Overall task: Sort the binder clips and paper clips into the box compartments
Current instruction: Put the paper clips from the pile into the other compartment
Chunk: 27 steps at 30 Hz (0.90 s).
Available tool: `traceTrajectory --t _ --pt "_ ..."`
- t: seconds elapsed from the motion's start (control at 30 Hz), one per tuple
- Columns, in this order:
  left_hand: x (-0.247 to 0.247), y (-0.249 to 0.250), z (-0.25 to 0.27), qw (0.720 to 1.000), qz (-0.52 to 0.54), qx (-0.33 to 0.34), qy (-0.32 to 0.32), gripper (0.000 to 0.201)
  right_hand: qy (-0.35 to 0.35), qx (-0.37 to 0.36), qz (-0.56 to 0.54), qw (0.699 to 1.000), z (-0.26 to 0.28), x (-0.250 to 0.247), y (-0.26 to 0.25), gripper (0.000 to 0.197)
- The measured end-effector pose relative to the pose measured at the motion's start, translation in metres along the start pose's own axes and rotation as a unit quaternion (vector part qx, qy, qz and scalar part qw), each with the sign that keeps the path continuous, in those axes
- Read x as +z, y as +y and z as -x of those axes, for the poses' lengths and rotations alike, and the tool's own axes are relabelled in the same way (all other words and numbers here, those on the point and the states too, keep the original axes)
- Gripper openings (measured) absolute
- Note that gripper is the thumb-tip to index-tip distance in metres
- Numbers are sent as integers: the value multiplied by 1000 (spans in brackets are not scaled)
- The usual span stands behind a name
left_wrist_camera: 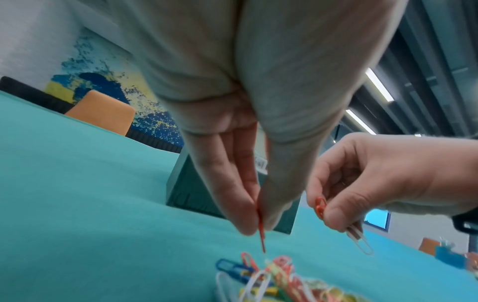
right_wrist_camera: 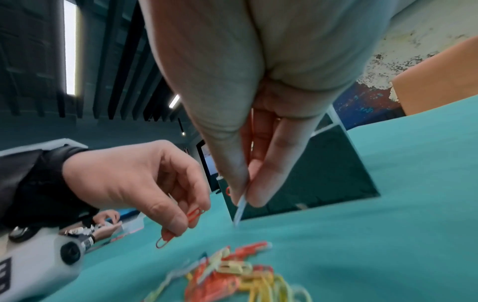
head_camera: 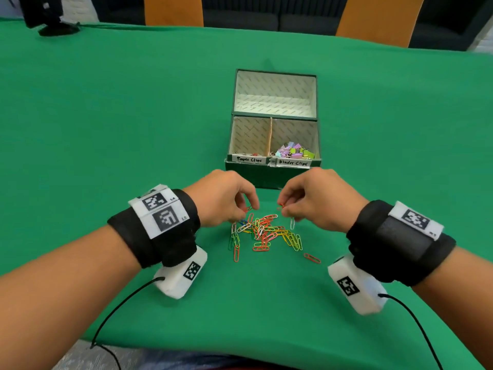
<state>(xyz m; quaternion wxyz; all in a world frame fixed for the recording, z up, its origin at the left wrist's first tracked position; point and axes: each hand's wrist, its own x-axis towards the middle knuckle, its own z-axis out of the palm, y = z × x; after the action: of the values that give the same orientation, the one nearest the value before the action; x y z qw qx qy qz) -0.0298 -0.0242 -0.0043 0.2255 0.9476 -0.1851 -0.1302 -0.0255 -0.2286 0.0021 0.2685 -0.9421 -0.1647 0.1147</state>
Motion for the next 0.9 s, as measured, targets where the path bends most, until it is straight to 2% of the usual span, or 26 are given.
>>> traceTrajectory --t 0.17,0.27,0.37,0.5,0.57,0.67,0.73,0.9 --pt "-3 -2 1 996 86 -10 31 27 -3 4 -38 999 1 3 0 10" --pt "-17 0 -3 988 128 -5 87 27 3 9 -57 998 -2 1 -3 11" --pt "-46 7 -17 977 145 12 154 28 50 -2 -91 995 -17 -21 -14 12" --pt "-74 15 -45 968 101 6 228 25 128 -31 -107 986 -35 -50 -34 9" --pt "-76 15 -57 972 71 -12 223 26 148 -35 -116 982 -43 -58 -41 10" --pt "-68 12 -63 985 22 -42 167 41 167 -24 -118 979 -54 -62 -42 9" --pt "-63 8 -61 985 15 -58 160 46 178 -20 -120 977 -61 -62 -41 8" --pt "-63 -3 -42 976 -2 -61 211 24 193 -34 -136 971 -81 -57 -52 11"
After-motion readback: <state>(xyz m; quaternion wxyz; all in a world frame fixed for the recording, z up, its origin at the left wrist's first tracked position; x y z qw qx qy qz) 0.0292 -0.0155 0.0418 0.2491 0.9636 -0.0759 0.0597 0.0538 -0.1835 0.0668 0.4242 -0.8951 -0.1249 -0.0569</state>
